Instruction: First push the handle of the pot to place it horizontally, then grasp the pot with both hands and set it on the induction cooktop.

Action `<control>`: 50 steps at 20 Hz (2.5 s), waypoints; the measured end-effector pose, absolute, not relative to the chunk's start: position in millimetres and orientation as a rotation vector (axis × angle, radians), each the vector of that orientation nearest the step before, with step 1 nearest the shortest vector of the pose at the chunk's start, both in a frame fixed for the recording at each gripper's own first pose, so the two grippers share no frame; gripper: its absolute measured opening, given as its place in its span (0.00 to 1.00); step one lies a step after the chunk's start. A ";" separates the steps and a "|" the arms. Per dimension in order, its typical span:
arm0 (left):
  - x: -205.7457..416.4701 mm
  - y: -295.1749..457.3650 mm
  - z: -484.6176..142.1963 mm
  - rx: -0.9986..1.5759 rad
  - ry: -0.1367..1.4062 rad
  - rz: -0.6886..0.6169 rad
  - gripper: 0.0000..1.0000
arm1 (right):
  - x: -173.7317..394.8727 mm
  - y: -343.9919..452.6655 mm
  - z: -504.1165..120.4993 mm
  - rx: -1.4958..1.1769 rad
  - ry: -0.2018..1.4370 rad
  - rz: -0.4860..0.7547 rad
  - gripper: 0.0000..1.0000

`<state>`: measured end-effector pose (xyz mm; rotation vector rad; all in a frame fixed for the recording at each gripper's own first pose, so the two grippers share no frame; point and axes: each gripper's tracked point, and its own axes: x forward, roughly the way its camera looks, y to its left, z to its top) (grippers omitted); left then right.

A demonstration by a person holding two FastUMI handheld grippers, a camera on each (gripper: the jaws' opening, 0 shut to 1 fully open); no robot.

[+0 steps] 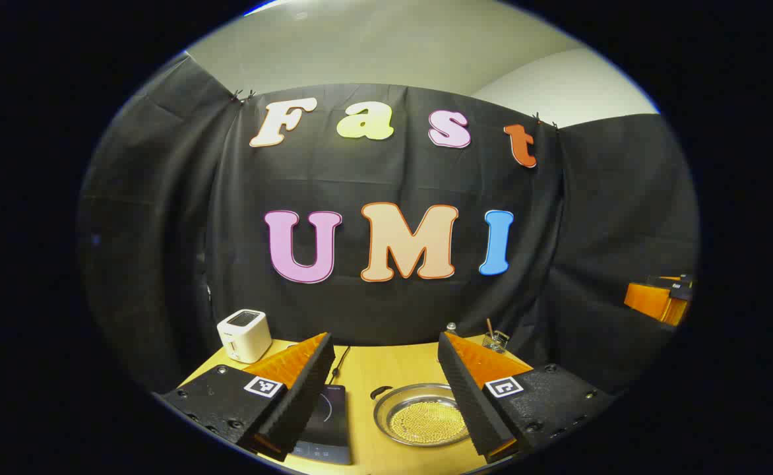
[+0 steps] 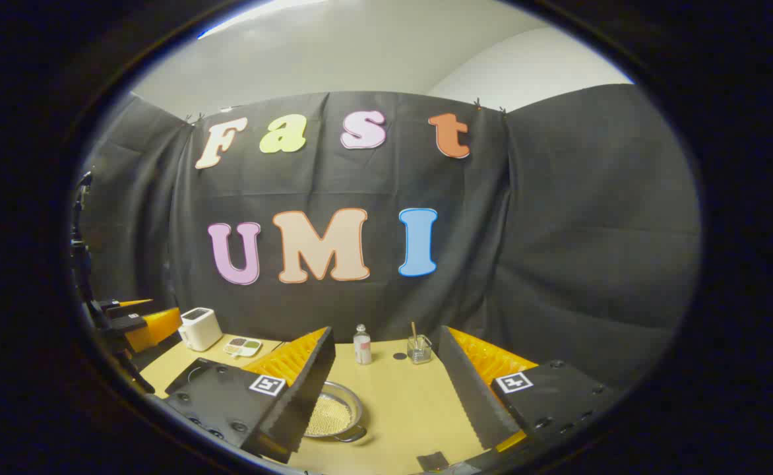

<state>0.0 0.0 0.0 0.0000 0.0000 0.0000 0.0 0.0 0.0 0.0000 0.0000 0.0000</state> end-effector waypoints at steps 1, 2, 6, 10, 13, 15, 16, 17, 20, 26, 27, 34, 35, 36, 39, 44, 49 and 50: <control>0.3 -1.5 -1.3 -0.002 0.004 -0.004 0.92 | -1.7 0.2 -1.0 0.000 0.000 0.000 0.94; -0.7 -3.1 -1.4 -0.008 0.005 -0.012 0.93 | -3.5 0.8 -0.8 -0.001 0.001 -0.002 0.94; 1.5 3.6 -2.8 -0.001 -0.001 -0.002 0.93 | -4.6 -2.3 -3.5 -0.016 0.015 -0.021 0.94; 5.9 12.0 -5.9 -0.005 0.004 0.010 0.96 | -4.8 -6.5 -2.3 -0.027 0.018 -0.041 0.94; 7.8 17.4 -11.1 0.000 0.010 0.016 0.96 | -2.0 -7.0 -3.7 -0.026 0.022 -0.052 0.94; 7.3 22.6 -15.1 0.001 0.013 0.029 0.96 | -0.7 -4.0 -9.1 -0.021 0.041 -0.048 0.94; 6.5 23.7 -16.2 -0.007 0.013 0.031 0.96 | -0.3 -2.3 -10.9 -0.022 0.050 -0.046 0.94; 6.3 23.7 -18.1 -0.018 0.013 0.030 0.96 | 0.4 -2.8 -12.3 -0.027 0.056 -0.046 0.94; 3.1 29.2 -17.9 -0.038 0.003 0.036 0.93 | 0.6 1.8 -19.4 -0.043 0.074 -0.048 0.94; -14.7 51.0 -26.0 -0.031 0.014 0.077 0.96 | 3.9 19.2 -34.4 -0.022 0.109 -0.015 0.94; -18.4 54.0 -28.7 -0.029 0.016 0.080 0.96 | 5.0 22.6 -38.4 -0.021 0.116 -0.009 0.94; -36.5 78.9 -33.2 -0.008 0.027 0.095 0.96 | 3.8 53.7 -55.3 -0.037 0.142 0.017 0.94; -38.0 81.7 -34.3 0.001 0.029 0.093 0.96 | 1.8 59.5 -59.7 -0.028 0.152 0.025 0.83; -38.9 83.9 -34.8 0.006 0.027 0.090 0.96 | 0.3 65.5 -64.4 -0.022 0.162 0.033 0.71; -41.6 88.1 -41.0 -0.009 0.038 0.083 0.96 | -5.1 74.7 -74.0 -0.022 0.174 0.038 0.32; -46.0 86.5 -51.9 -0.049 0.060 0.074 0.96 | -7.1 76.4 -97.3 0.027 0.244 0.024 0.03; -34.8 86.3 -66.8 -0.041 0.100 0.090 0.92 | 0.2 61.1 -138.6 0.068 0.368 0.018 0.03; -31.2 86.9 -67.2 -0.037 0.104 0.102 0.92 | 3.7 58.4 -147.8 0.078 0.398 0.020 0.03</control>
